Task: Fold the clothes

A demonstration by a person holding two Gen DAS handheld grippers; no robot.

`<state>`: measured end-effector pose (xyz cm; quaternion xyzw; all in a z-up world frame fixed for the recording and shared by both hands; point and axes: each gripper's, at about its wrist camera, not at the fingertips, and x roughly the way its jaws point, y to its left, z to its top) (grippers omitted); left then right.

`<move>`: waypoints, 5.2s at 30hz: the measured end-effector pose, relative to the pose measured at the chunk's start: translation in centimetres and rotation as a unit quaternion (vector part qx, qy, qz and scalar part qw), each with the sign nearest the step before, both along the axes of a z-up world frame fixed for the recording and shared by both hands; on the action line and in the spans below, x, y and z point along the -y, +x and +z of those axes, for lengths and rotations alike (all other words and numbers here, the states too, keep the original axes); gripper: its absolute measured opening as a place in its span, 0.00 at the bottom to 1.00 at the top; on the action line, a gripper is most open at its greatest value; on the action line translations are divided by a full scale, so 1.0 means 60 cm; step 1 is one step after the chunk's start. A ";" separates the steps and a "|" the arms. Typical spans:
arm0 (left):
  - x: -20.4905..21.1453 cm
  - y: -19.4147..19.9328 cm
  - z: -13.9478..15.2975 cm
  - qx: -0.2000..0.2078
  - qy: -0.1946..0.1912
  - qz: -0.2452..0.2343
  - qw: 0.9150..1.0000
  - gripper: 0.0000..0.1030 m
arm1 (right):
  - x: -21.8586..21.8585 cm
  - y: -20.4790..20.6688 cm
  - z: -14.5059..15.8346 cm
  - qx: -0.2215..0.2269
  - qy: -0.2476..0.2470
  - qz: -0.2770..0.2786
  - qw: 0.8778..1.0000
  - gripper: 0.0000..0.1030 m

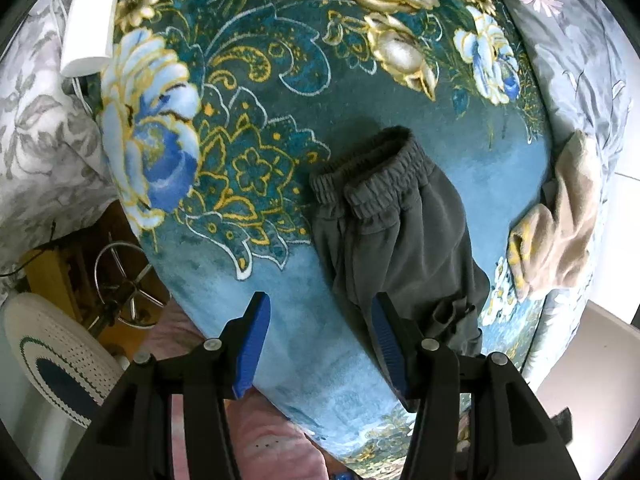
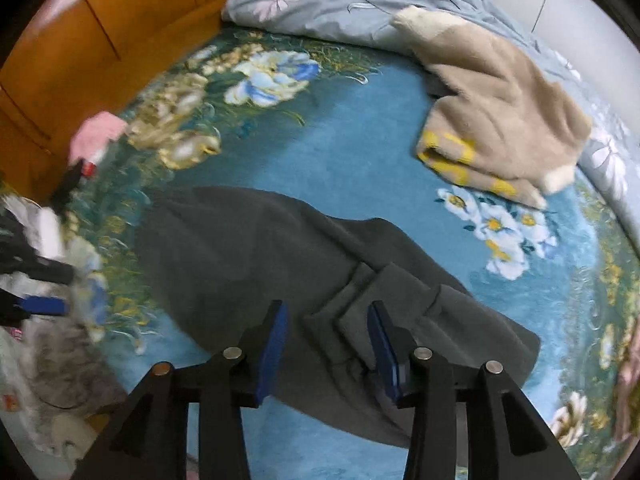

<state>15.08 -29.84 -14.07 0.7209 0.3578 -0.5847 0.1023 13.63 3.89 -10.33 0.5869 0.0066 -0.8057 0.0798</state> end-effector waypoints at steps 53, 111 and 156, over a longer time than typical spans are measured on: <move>-0.007 -0.058 -0.193 -0.070 0.075 0.046 0.994 0.83 | -0.097 0.026 -0.070 0.201 -0.004 -0.120 0.972 0.44; -0.793 0.100 0.118 -0.202 -0.183 -0.561 0.782 0.51 | -0.529 0.227 -0.026 0.135 -0.145 -0.313 0.929 0.44; -0.496 -0.011 0.024 -0.013 -0.191 -0.252 0.949 0.55 | -0.423 0.086 -0.110 0.144 -0.381 -0.224 0.885 0.15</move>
